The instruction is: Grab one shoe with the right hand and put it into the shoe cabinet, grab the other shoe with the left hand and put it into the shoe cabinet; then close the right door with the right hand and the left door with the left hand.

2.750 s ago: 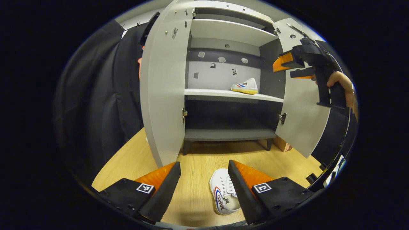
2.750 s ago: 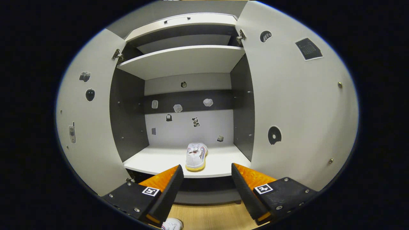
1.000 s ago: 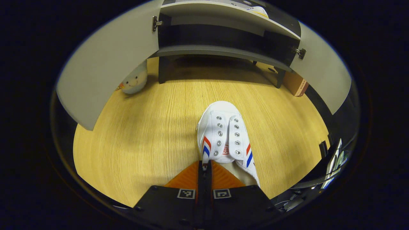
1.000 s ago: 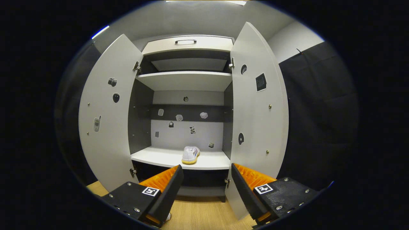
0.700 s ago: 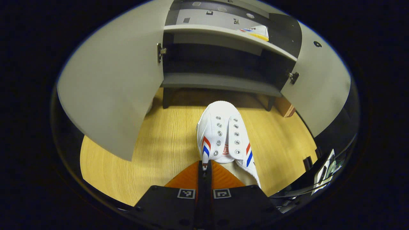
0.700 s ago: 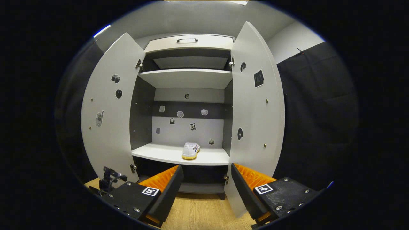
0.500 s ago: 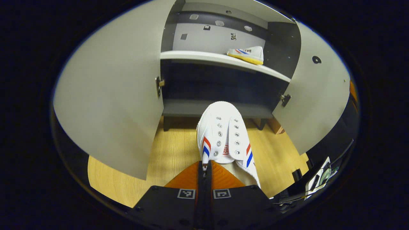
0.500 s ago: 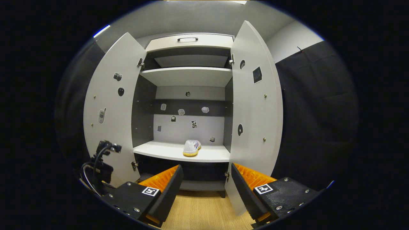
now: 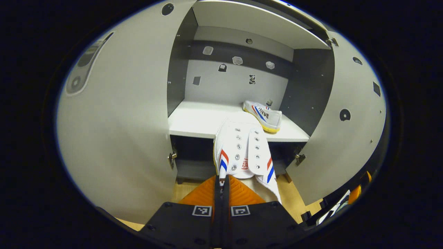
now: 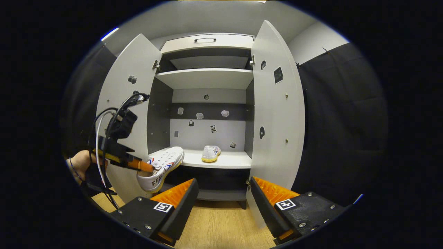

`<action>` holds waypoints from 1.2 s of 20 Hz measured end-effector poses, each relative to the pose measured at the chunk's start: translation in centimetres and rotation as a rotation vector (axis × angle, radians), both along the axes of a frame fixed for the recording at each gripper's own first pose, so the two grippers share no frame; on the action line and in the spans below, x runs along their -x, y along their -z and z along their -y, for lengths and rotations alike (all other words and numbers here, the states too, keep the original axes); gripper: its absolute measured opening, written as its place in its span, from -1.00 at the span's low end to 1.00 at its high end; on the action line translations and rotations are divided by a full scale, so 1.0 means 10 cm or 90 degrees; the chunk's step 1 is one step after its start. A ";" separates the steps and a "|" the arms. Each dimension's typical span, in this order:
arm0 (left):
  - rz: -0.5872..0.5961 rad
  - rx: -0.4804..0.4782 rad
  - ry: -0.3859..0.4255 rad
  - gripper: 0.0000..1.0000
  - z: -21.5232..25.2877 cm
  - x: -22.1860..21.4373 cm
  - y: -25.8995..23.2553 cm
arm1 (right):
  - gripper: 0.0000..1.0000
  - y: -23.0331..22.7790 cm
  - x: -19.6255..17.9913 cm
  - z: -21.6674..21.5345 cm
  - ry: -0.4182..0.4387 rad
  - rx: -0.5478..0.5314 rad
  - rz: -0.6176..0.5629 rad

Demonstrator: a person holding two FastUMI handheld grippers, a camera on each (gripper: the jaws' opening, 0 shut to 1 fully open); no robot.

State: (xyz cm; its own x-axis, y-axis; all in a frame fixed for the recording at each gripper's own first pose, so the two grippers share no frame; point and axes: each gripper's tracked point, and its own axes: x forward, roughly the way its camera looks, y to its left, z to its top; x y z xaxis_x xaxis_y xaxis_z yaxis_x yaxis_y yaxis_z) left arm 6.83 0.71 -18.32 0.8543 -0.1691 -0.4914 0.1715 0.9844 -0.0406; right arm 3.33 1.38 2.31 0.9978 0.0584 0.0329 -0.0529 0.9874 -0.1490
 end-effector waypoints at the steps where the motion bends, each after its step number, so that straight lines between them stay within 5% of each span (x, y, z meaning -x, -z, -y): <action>1: 0.010 -0.005 0.002 -0.89 0.01 -0.01 0.00 | 0.85 0.01 0.00 -0.01 -0.001 -0.001 -0.001; 14: 0.052 -0.012 -0.018 -0.88 -0.05 0.00 -0.14 | 0.85 -0.12 -0.13 0.15 0.039 -0.020 0.015; 24: -0.033 -0.048 -0.030 -0.88 -0.12 -0.11 0.16 | 0.85 -0.12 -0.24 0.25 0.066 -0.032 0.015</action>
State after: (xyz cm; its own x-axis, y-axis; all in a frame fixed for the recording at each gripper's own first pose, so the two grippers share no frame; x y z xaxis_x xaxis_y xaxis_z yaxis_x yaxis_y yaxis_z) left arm 7.94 1.94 -19.88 0.8340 -0.0896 -0.5445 0.1239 0.9919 0.0266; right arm 5.68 -1.12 3.52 0.9973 -0.0478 0.0561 0.0532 0.9936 -0.0992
